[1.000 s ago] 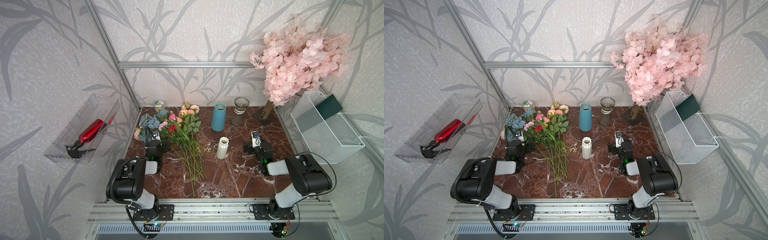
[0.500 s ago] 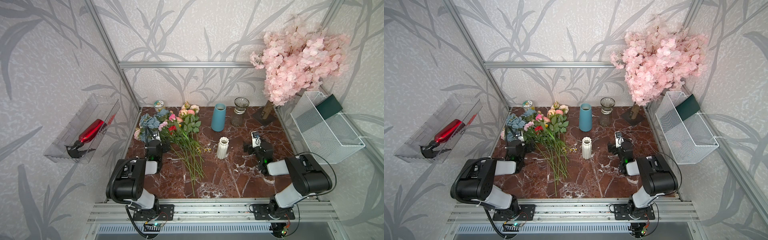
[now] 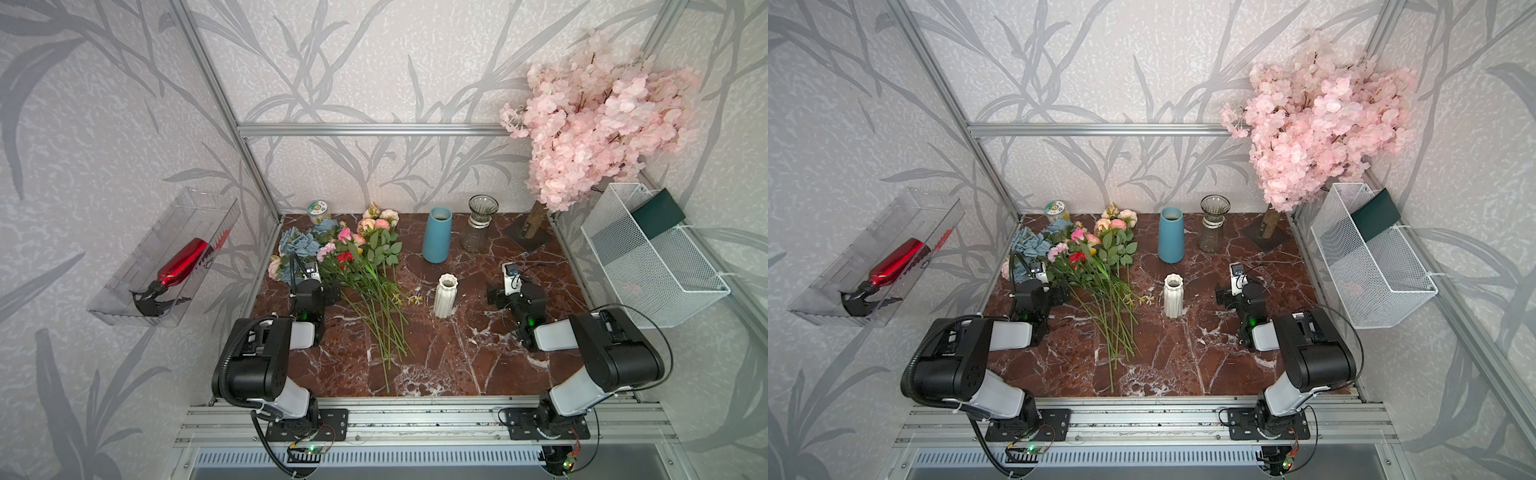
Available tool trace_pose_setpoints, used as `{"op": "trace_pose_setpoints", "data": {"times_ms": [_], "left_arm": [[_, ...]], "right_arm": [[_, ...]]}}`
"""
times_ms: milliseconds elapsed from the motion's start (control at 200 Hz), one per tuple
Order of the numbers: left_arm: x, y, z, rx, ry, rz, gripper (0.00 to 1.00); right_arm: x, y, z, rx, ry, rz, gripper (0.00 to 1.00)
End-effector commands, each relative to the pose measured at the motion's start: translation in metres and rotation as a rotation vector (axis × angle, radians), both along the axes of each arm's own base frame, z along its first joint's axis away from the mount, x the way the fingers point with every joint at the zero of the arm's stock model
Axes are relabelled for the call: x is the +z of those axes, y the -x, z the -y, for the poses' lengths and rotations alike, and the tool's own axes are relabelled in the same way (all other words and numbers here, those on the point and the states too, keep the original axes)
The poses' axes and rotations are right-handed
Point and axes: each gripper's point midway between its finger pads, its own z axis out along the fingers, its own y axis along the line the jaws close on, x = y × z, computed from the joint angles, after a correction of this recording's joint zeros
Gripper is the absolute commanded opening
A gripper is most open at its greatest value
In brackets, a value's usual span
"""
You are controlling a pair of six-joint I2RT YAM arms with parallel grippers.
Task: Place the pink flowers into the vase
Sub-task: Pick up the flower at the center of the board.
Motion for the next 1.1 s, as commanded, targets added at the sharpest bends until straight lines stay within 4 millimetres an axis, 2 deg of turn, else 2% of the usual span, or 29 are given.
{"op": "trace_pose_setpoints", "data": {"times_ms": [0,290,620,825,1095], "left_arm": [[0.017,-0.006,0.005,-0.038,-0.001,0.046,0.99],[0.036,0.008,0.008,-0.054,-0.001,0.118,0.99],[0.036,0.006,0.010,-0.068,-0.004,0.099,0.99],[0.034,0.005,0.010,-0.069,-0.005,0.097,0.99],[0.044,0.013,0.014,-0.079,-0.010,0.119,0.99]], "right_arm": [[0.012,-0.005,-0.001,0.002,-0.018,0.027,0.99],[0.012,-0.004,-0.001,0.002,-0.018,0.030,0.99],[0.015,0.002,0.004,-0.028,-0.025,0.072,0.99],[0.014,-0.001,0.004,-0.029,-0.021,0.053,0.99],[0.013,-0.004,0.004,-0.033,-0.016,0.036,0.99]]}}
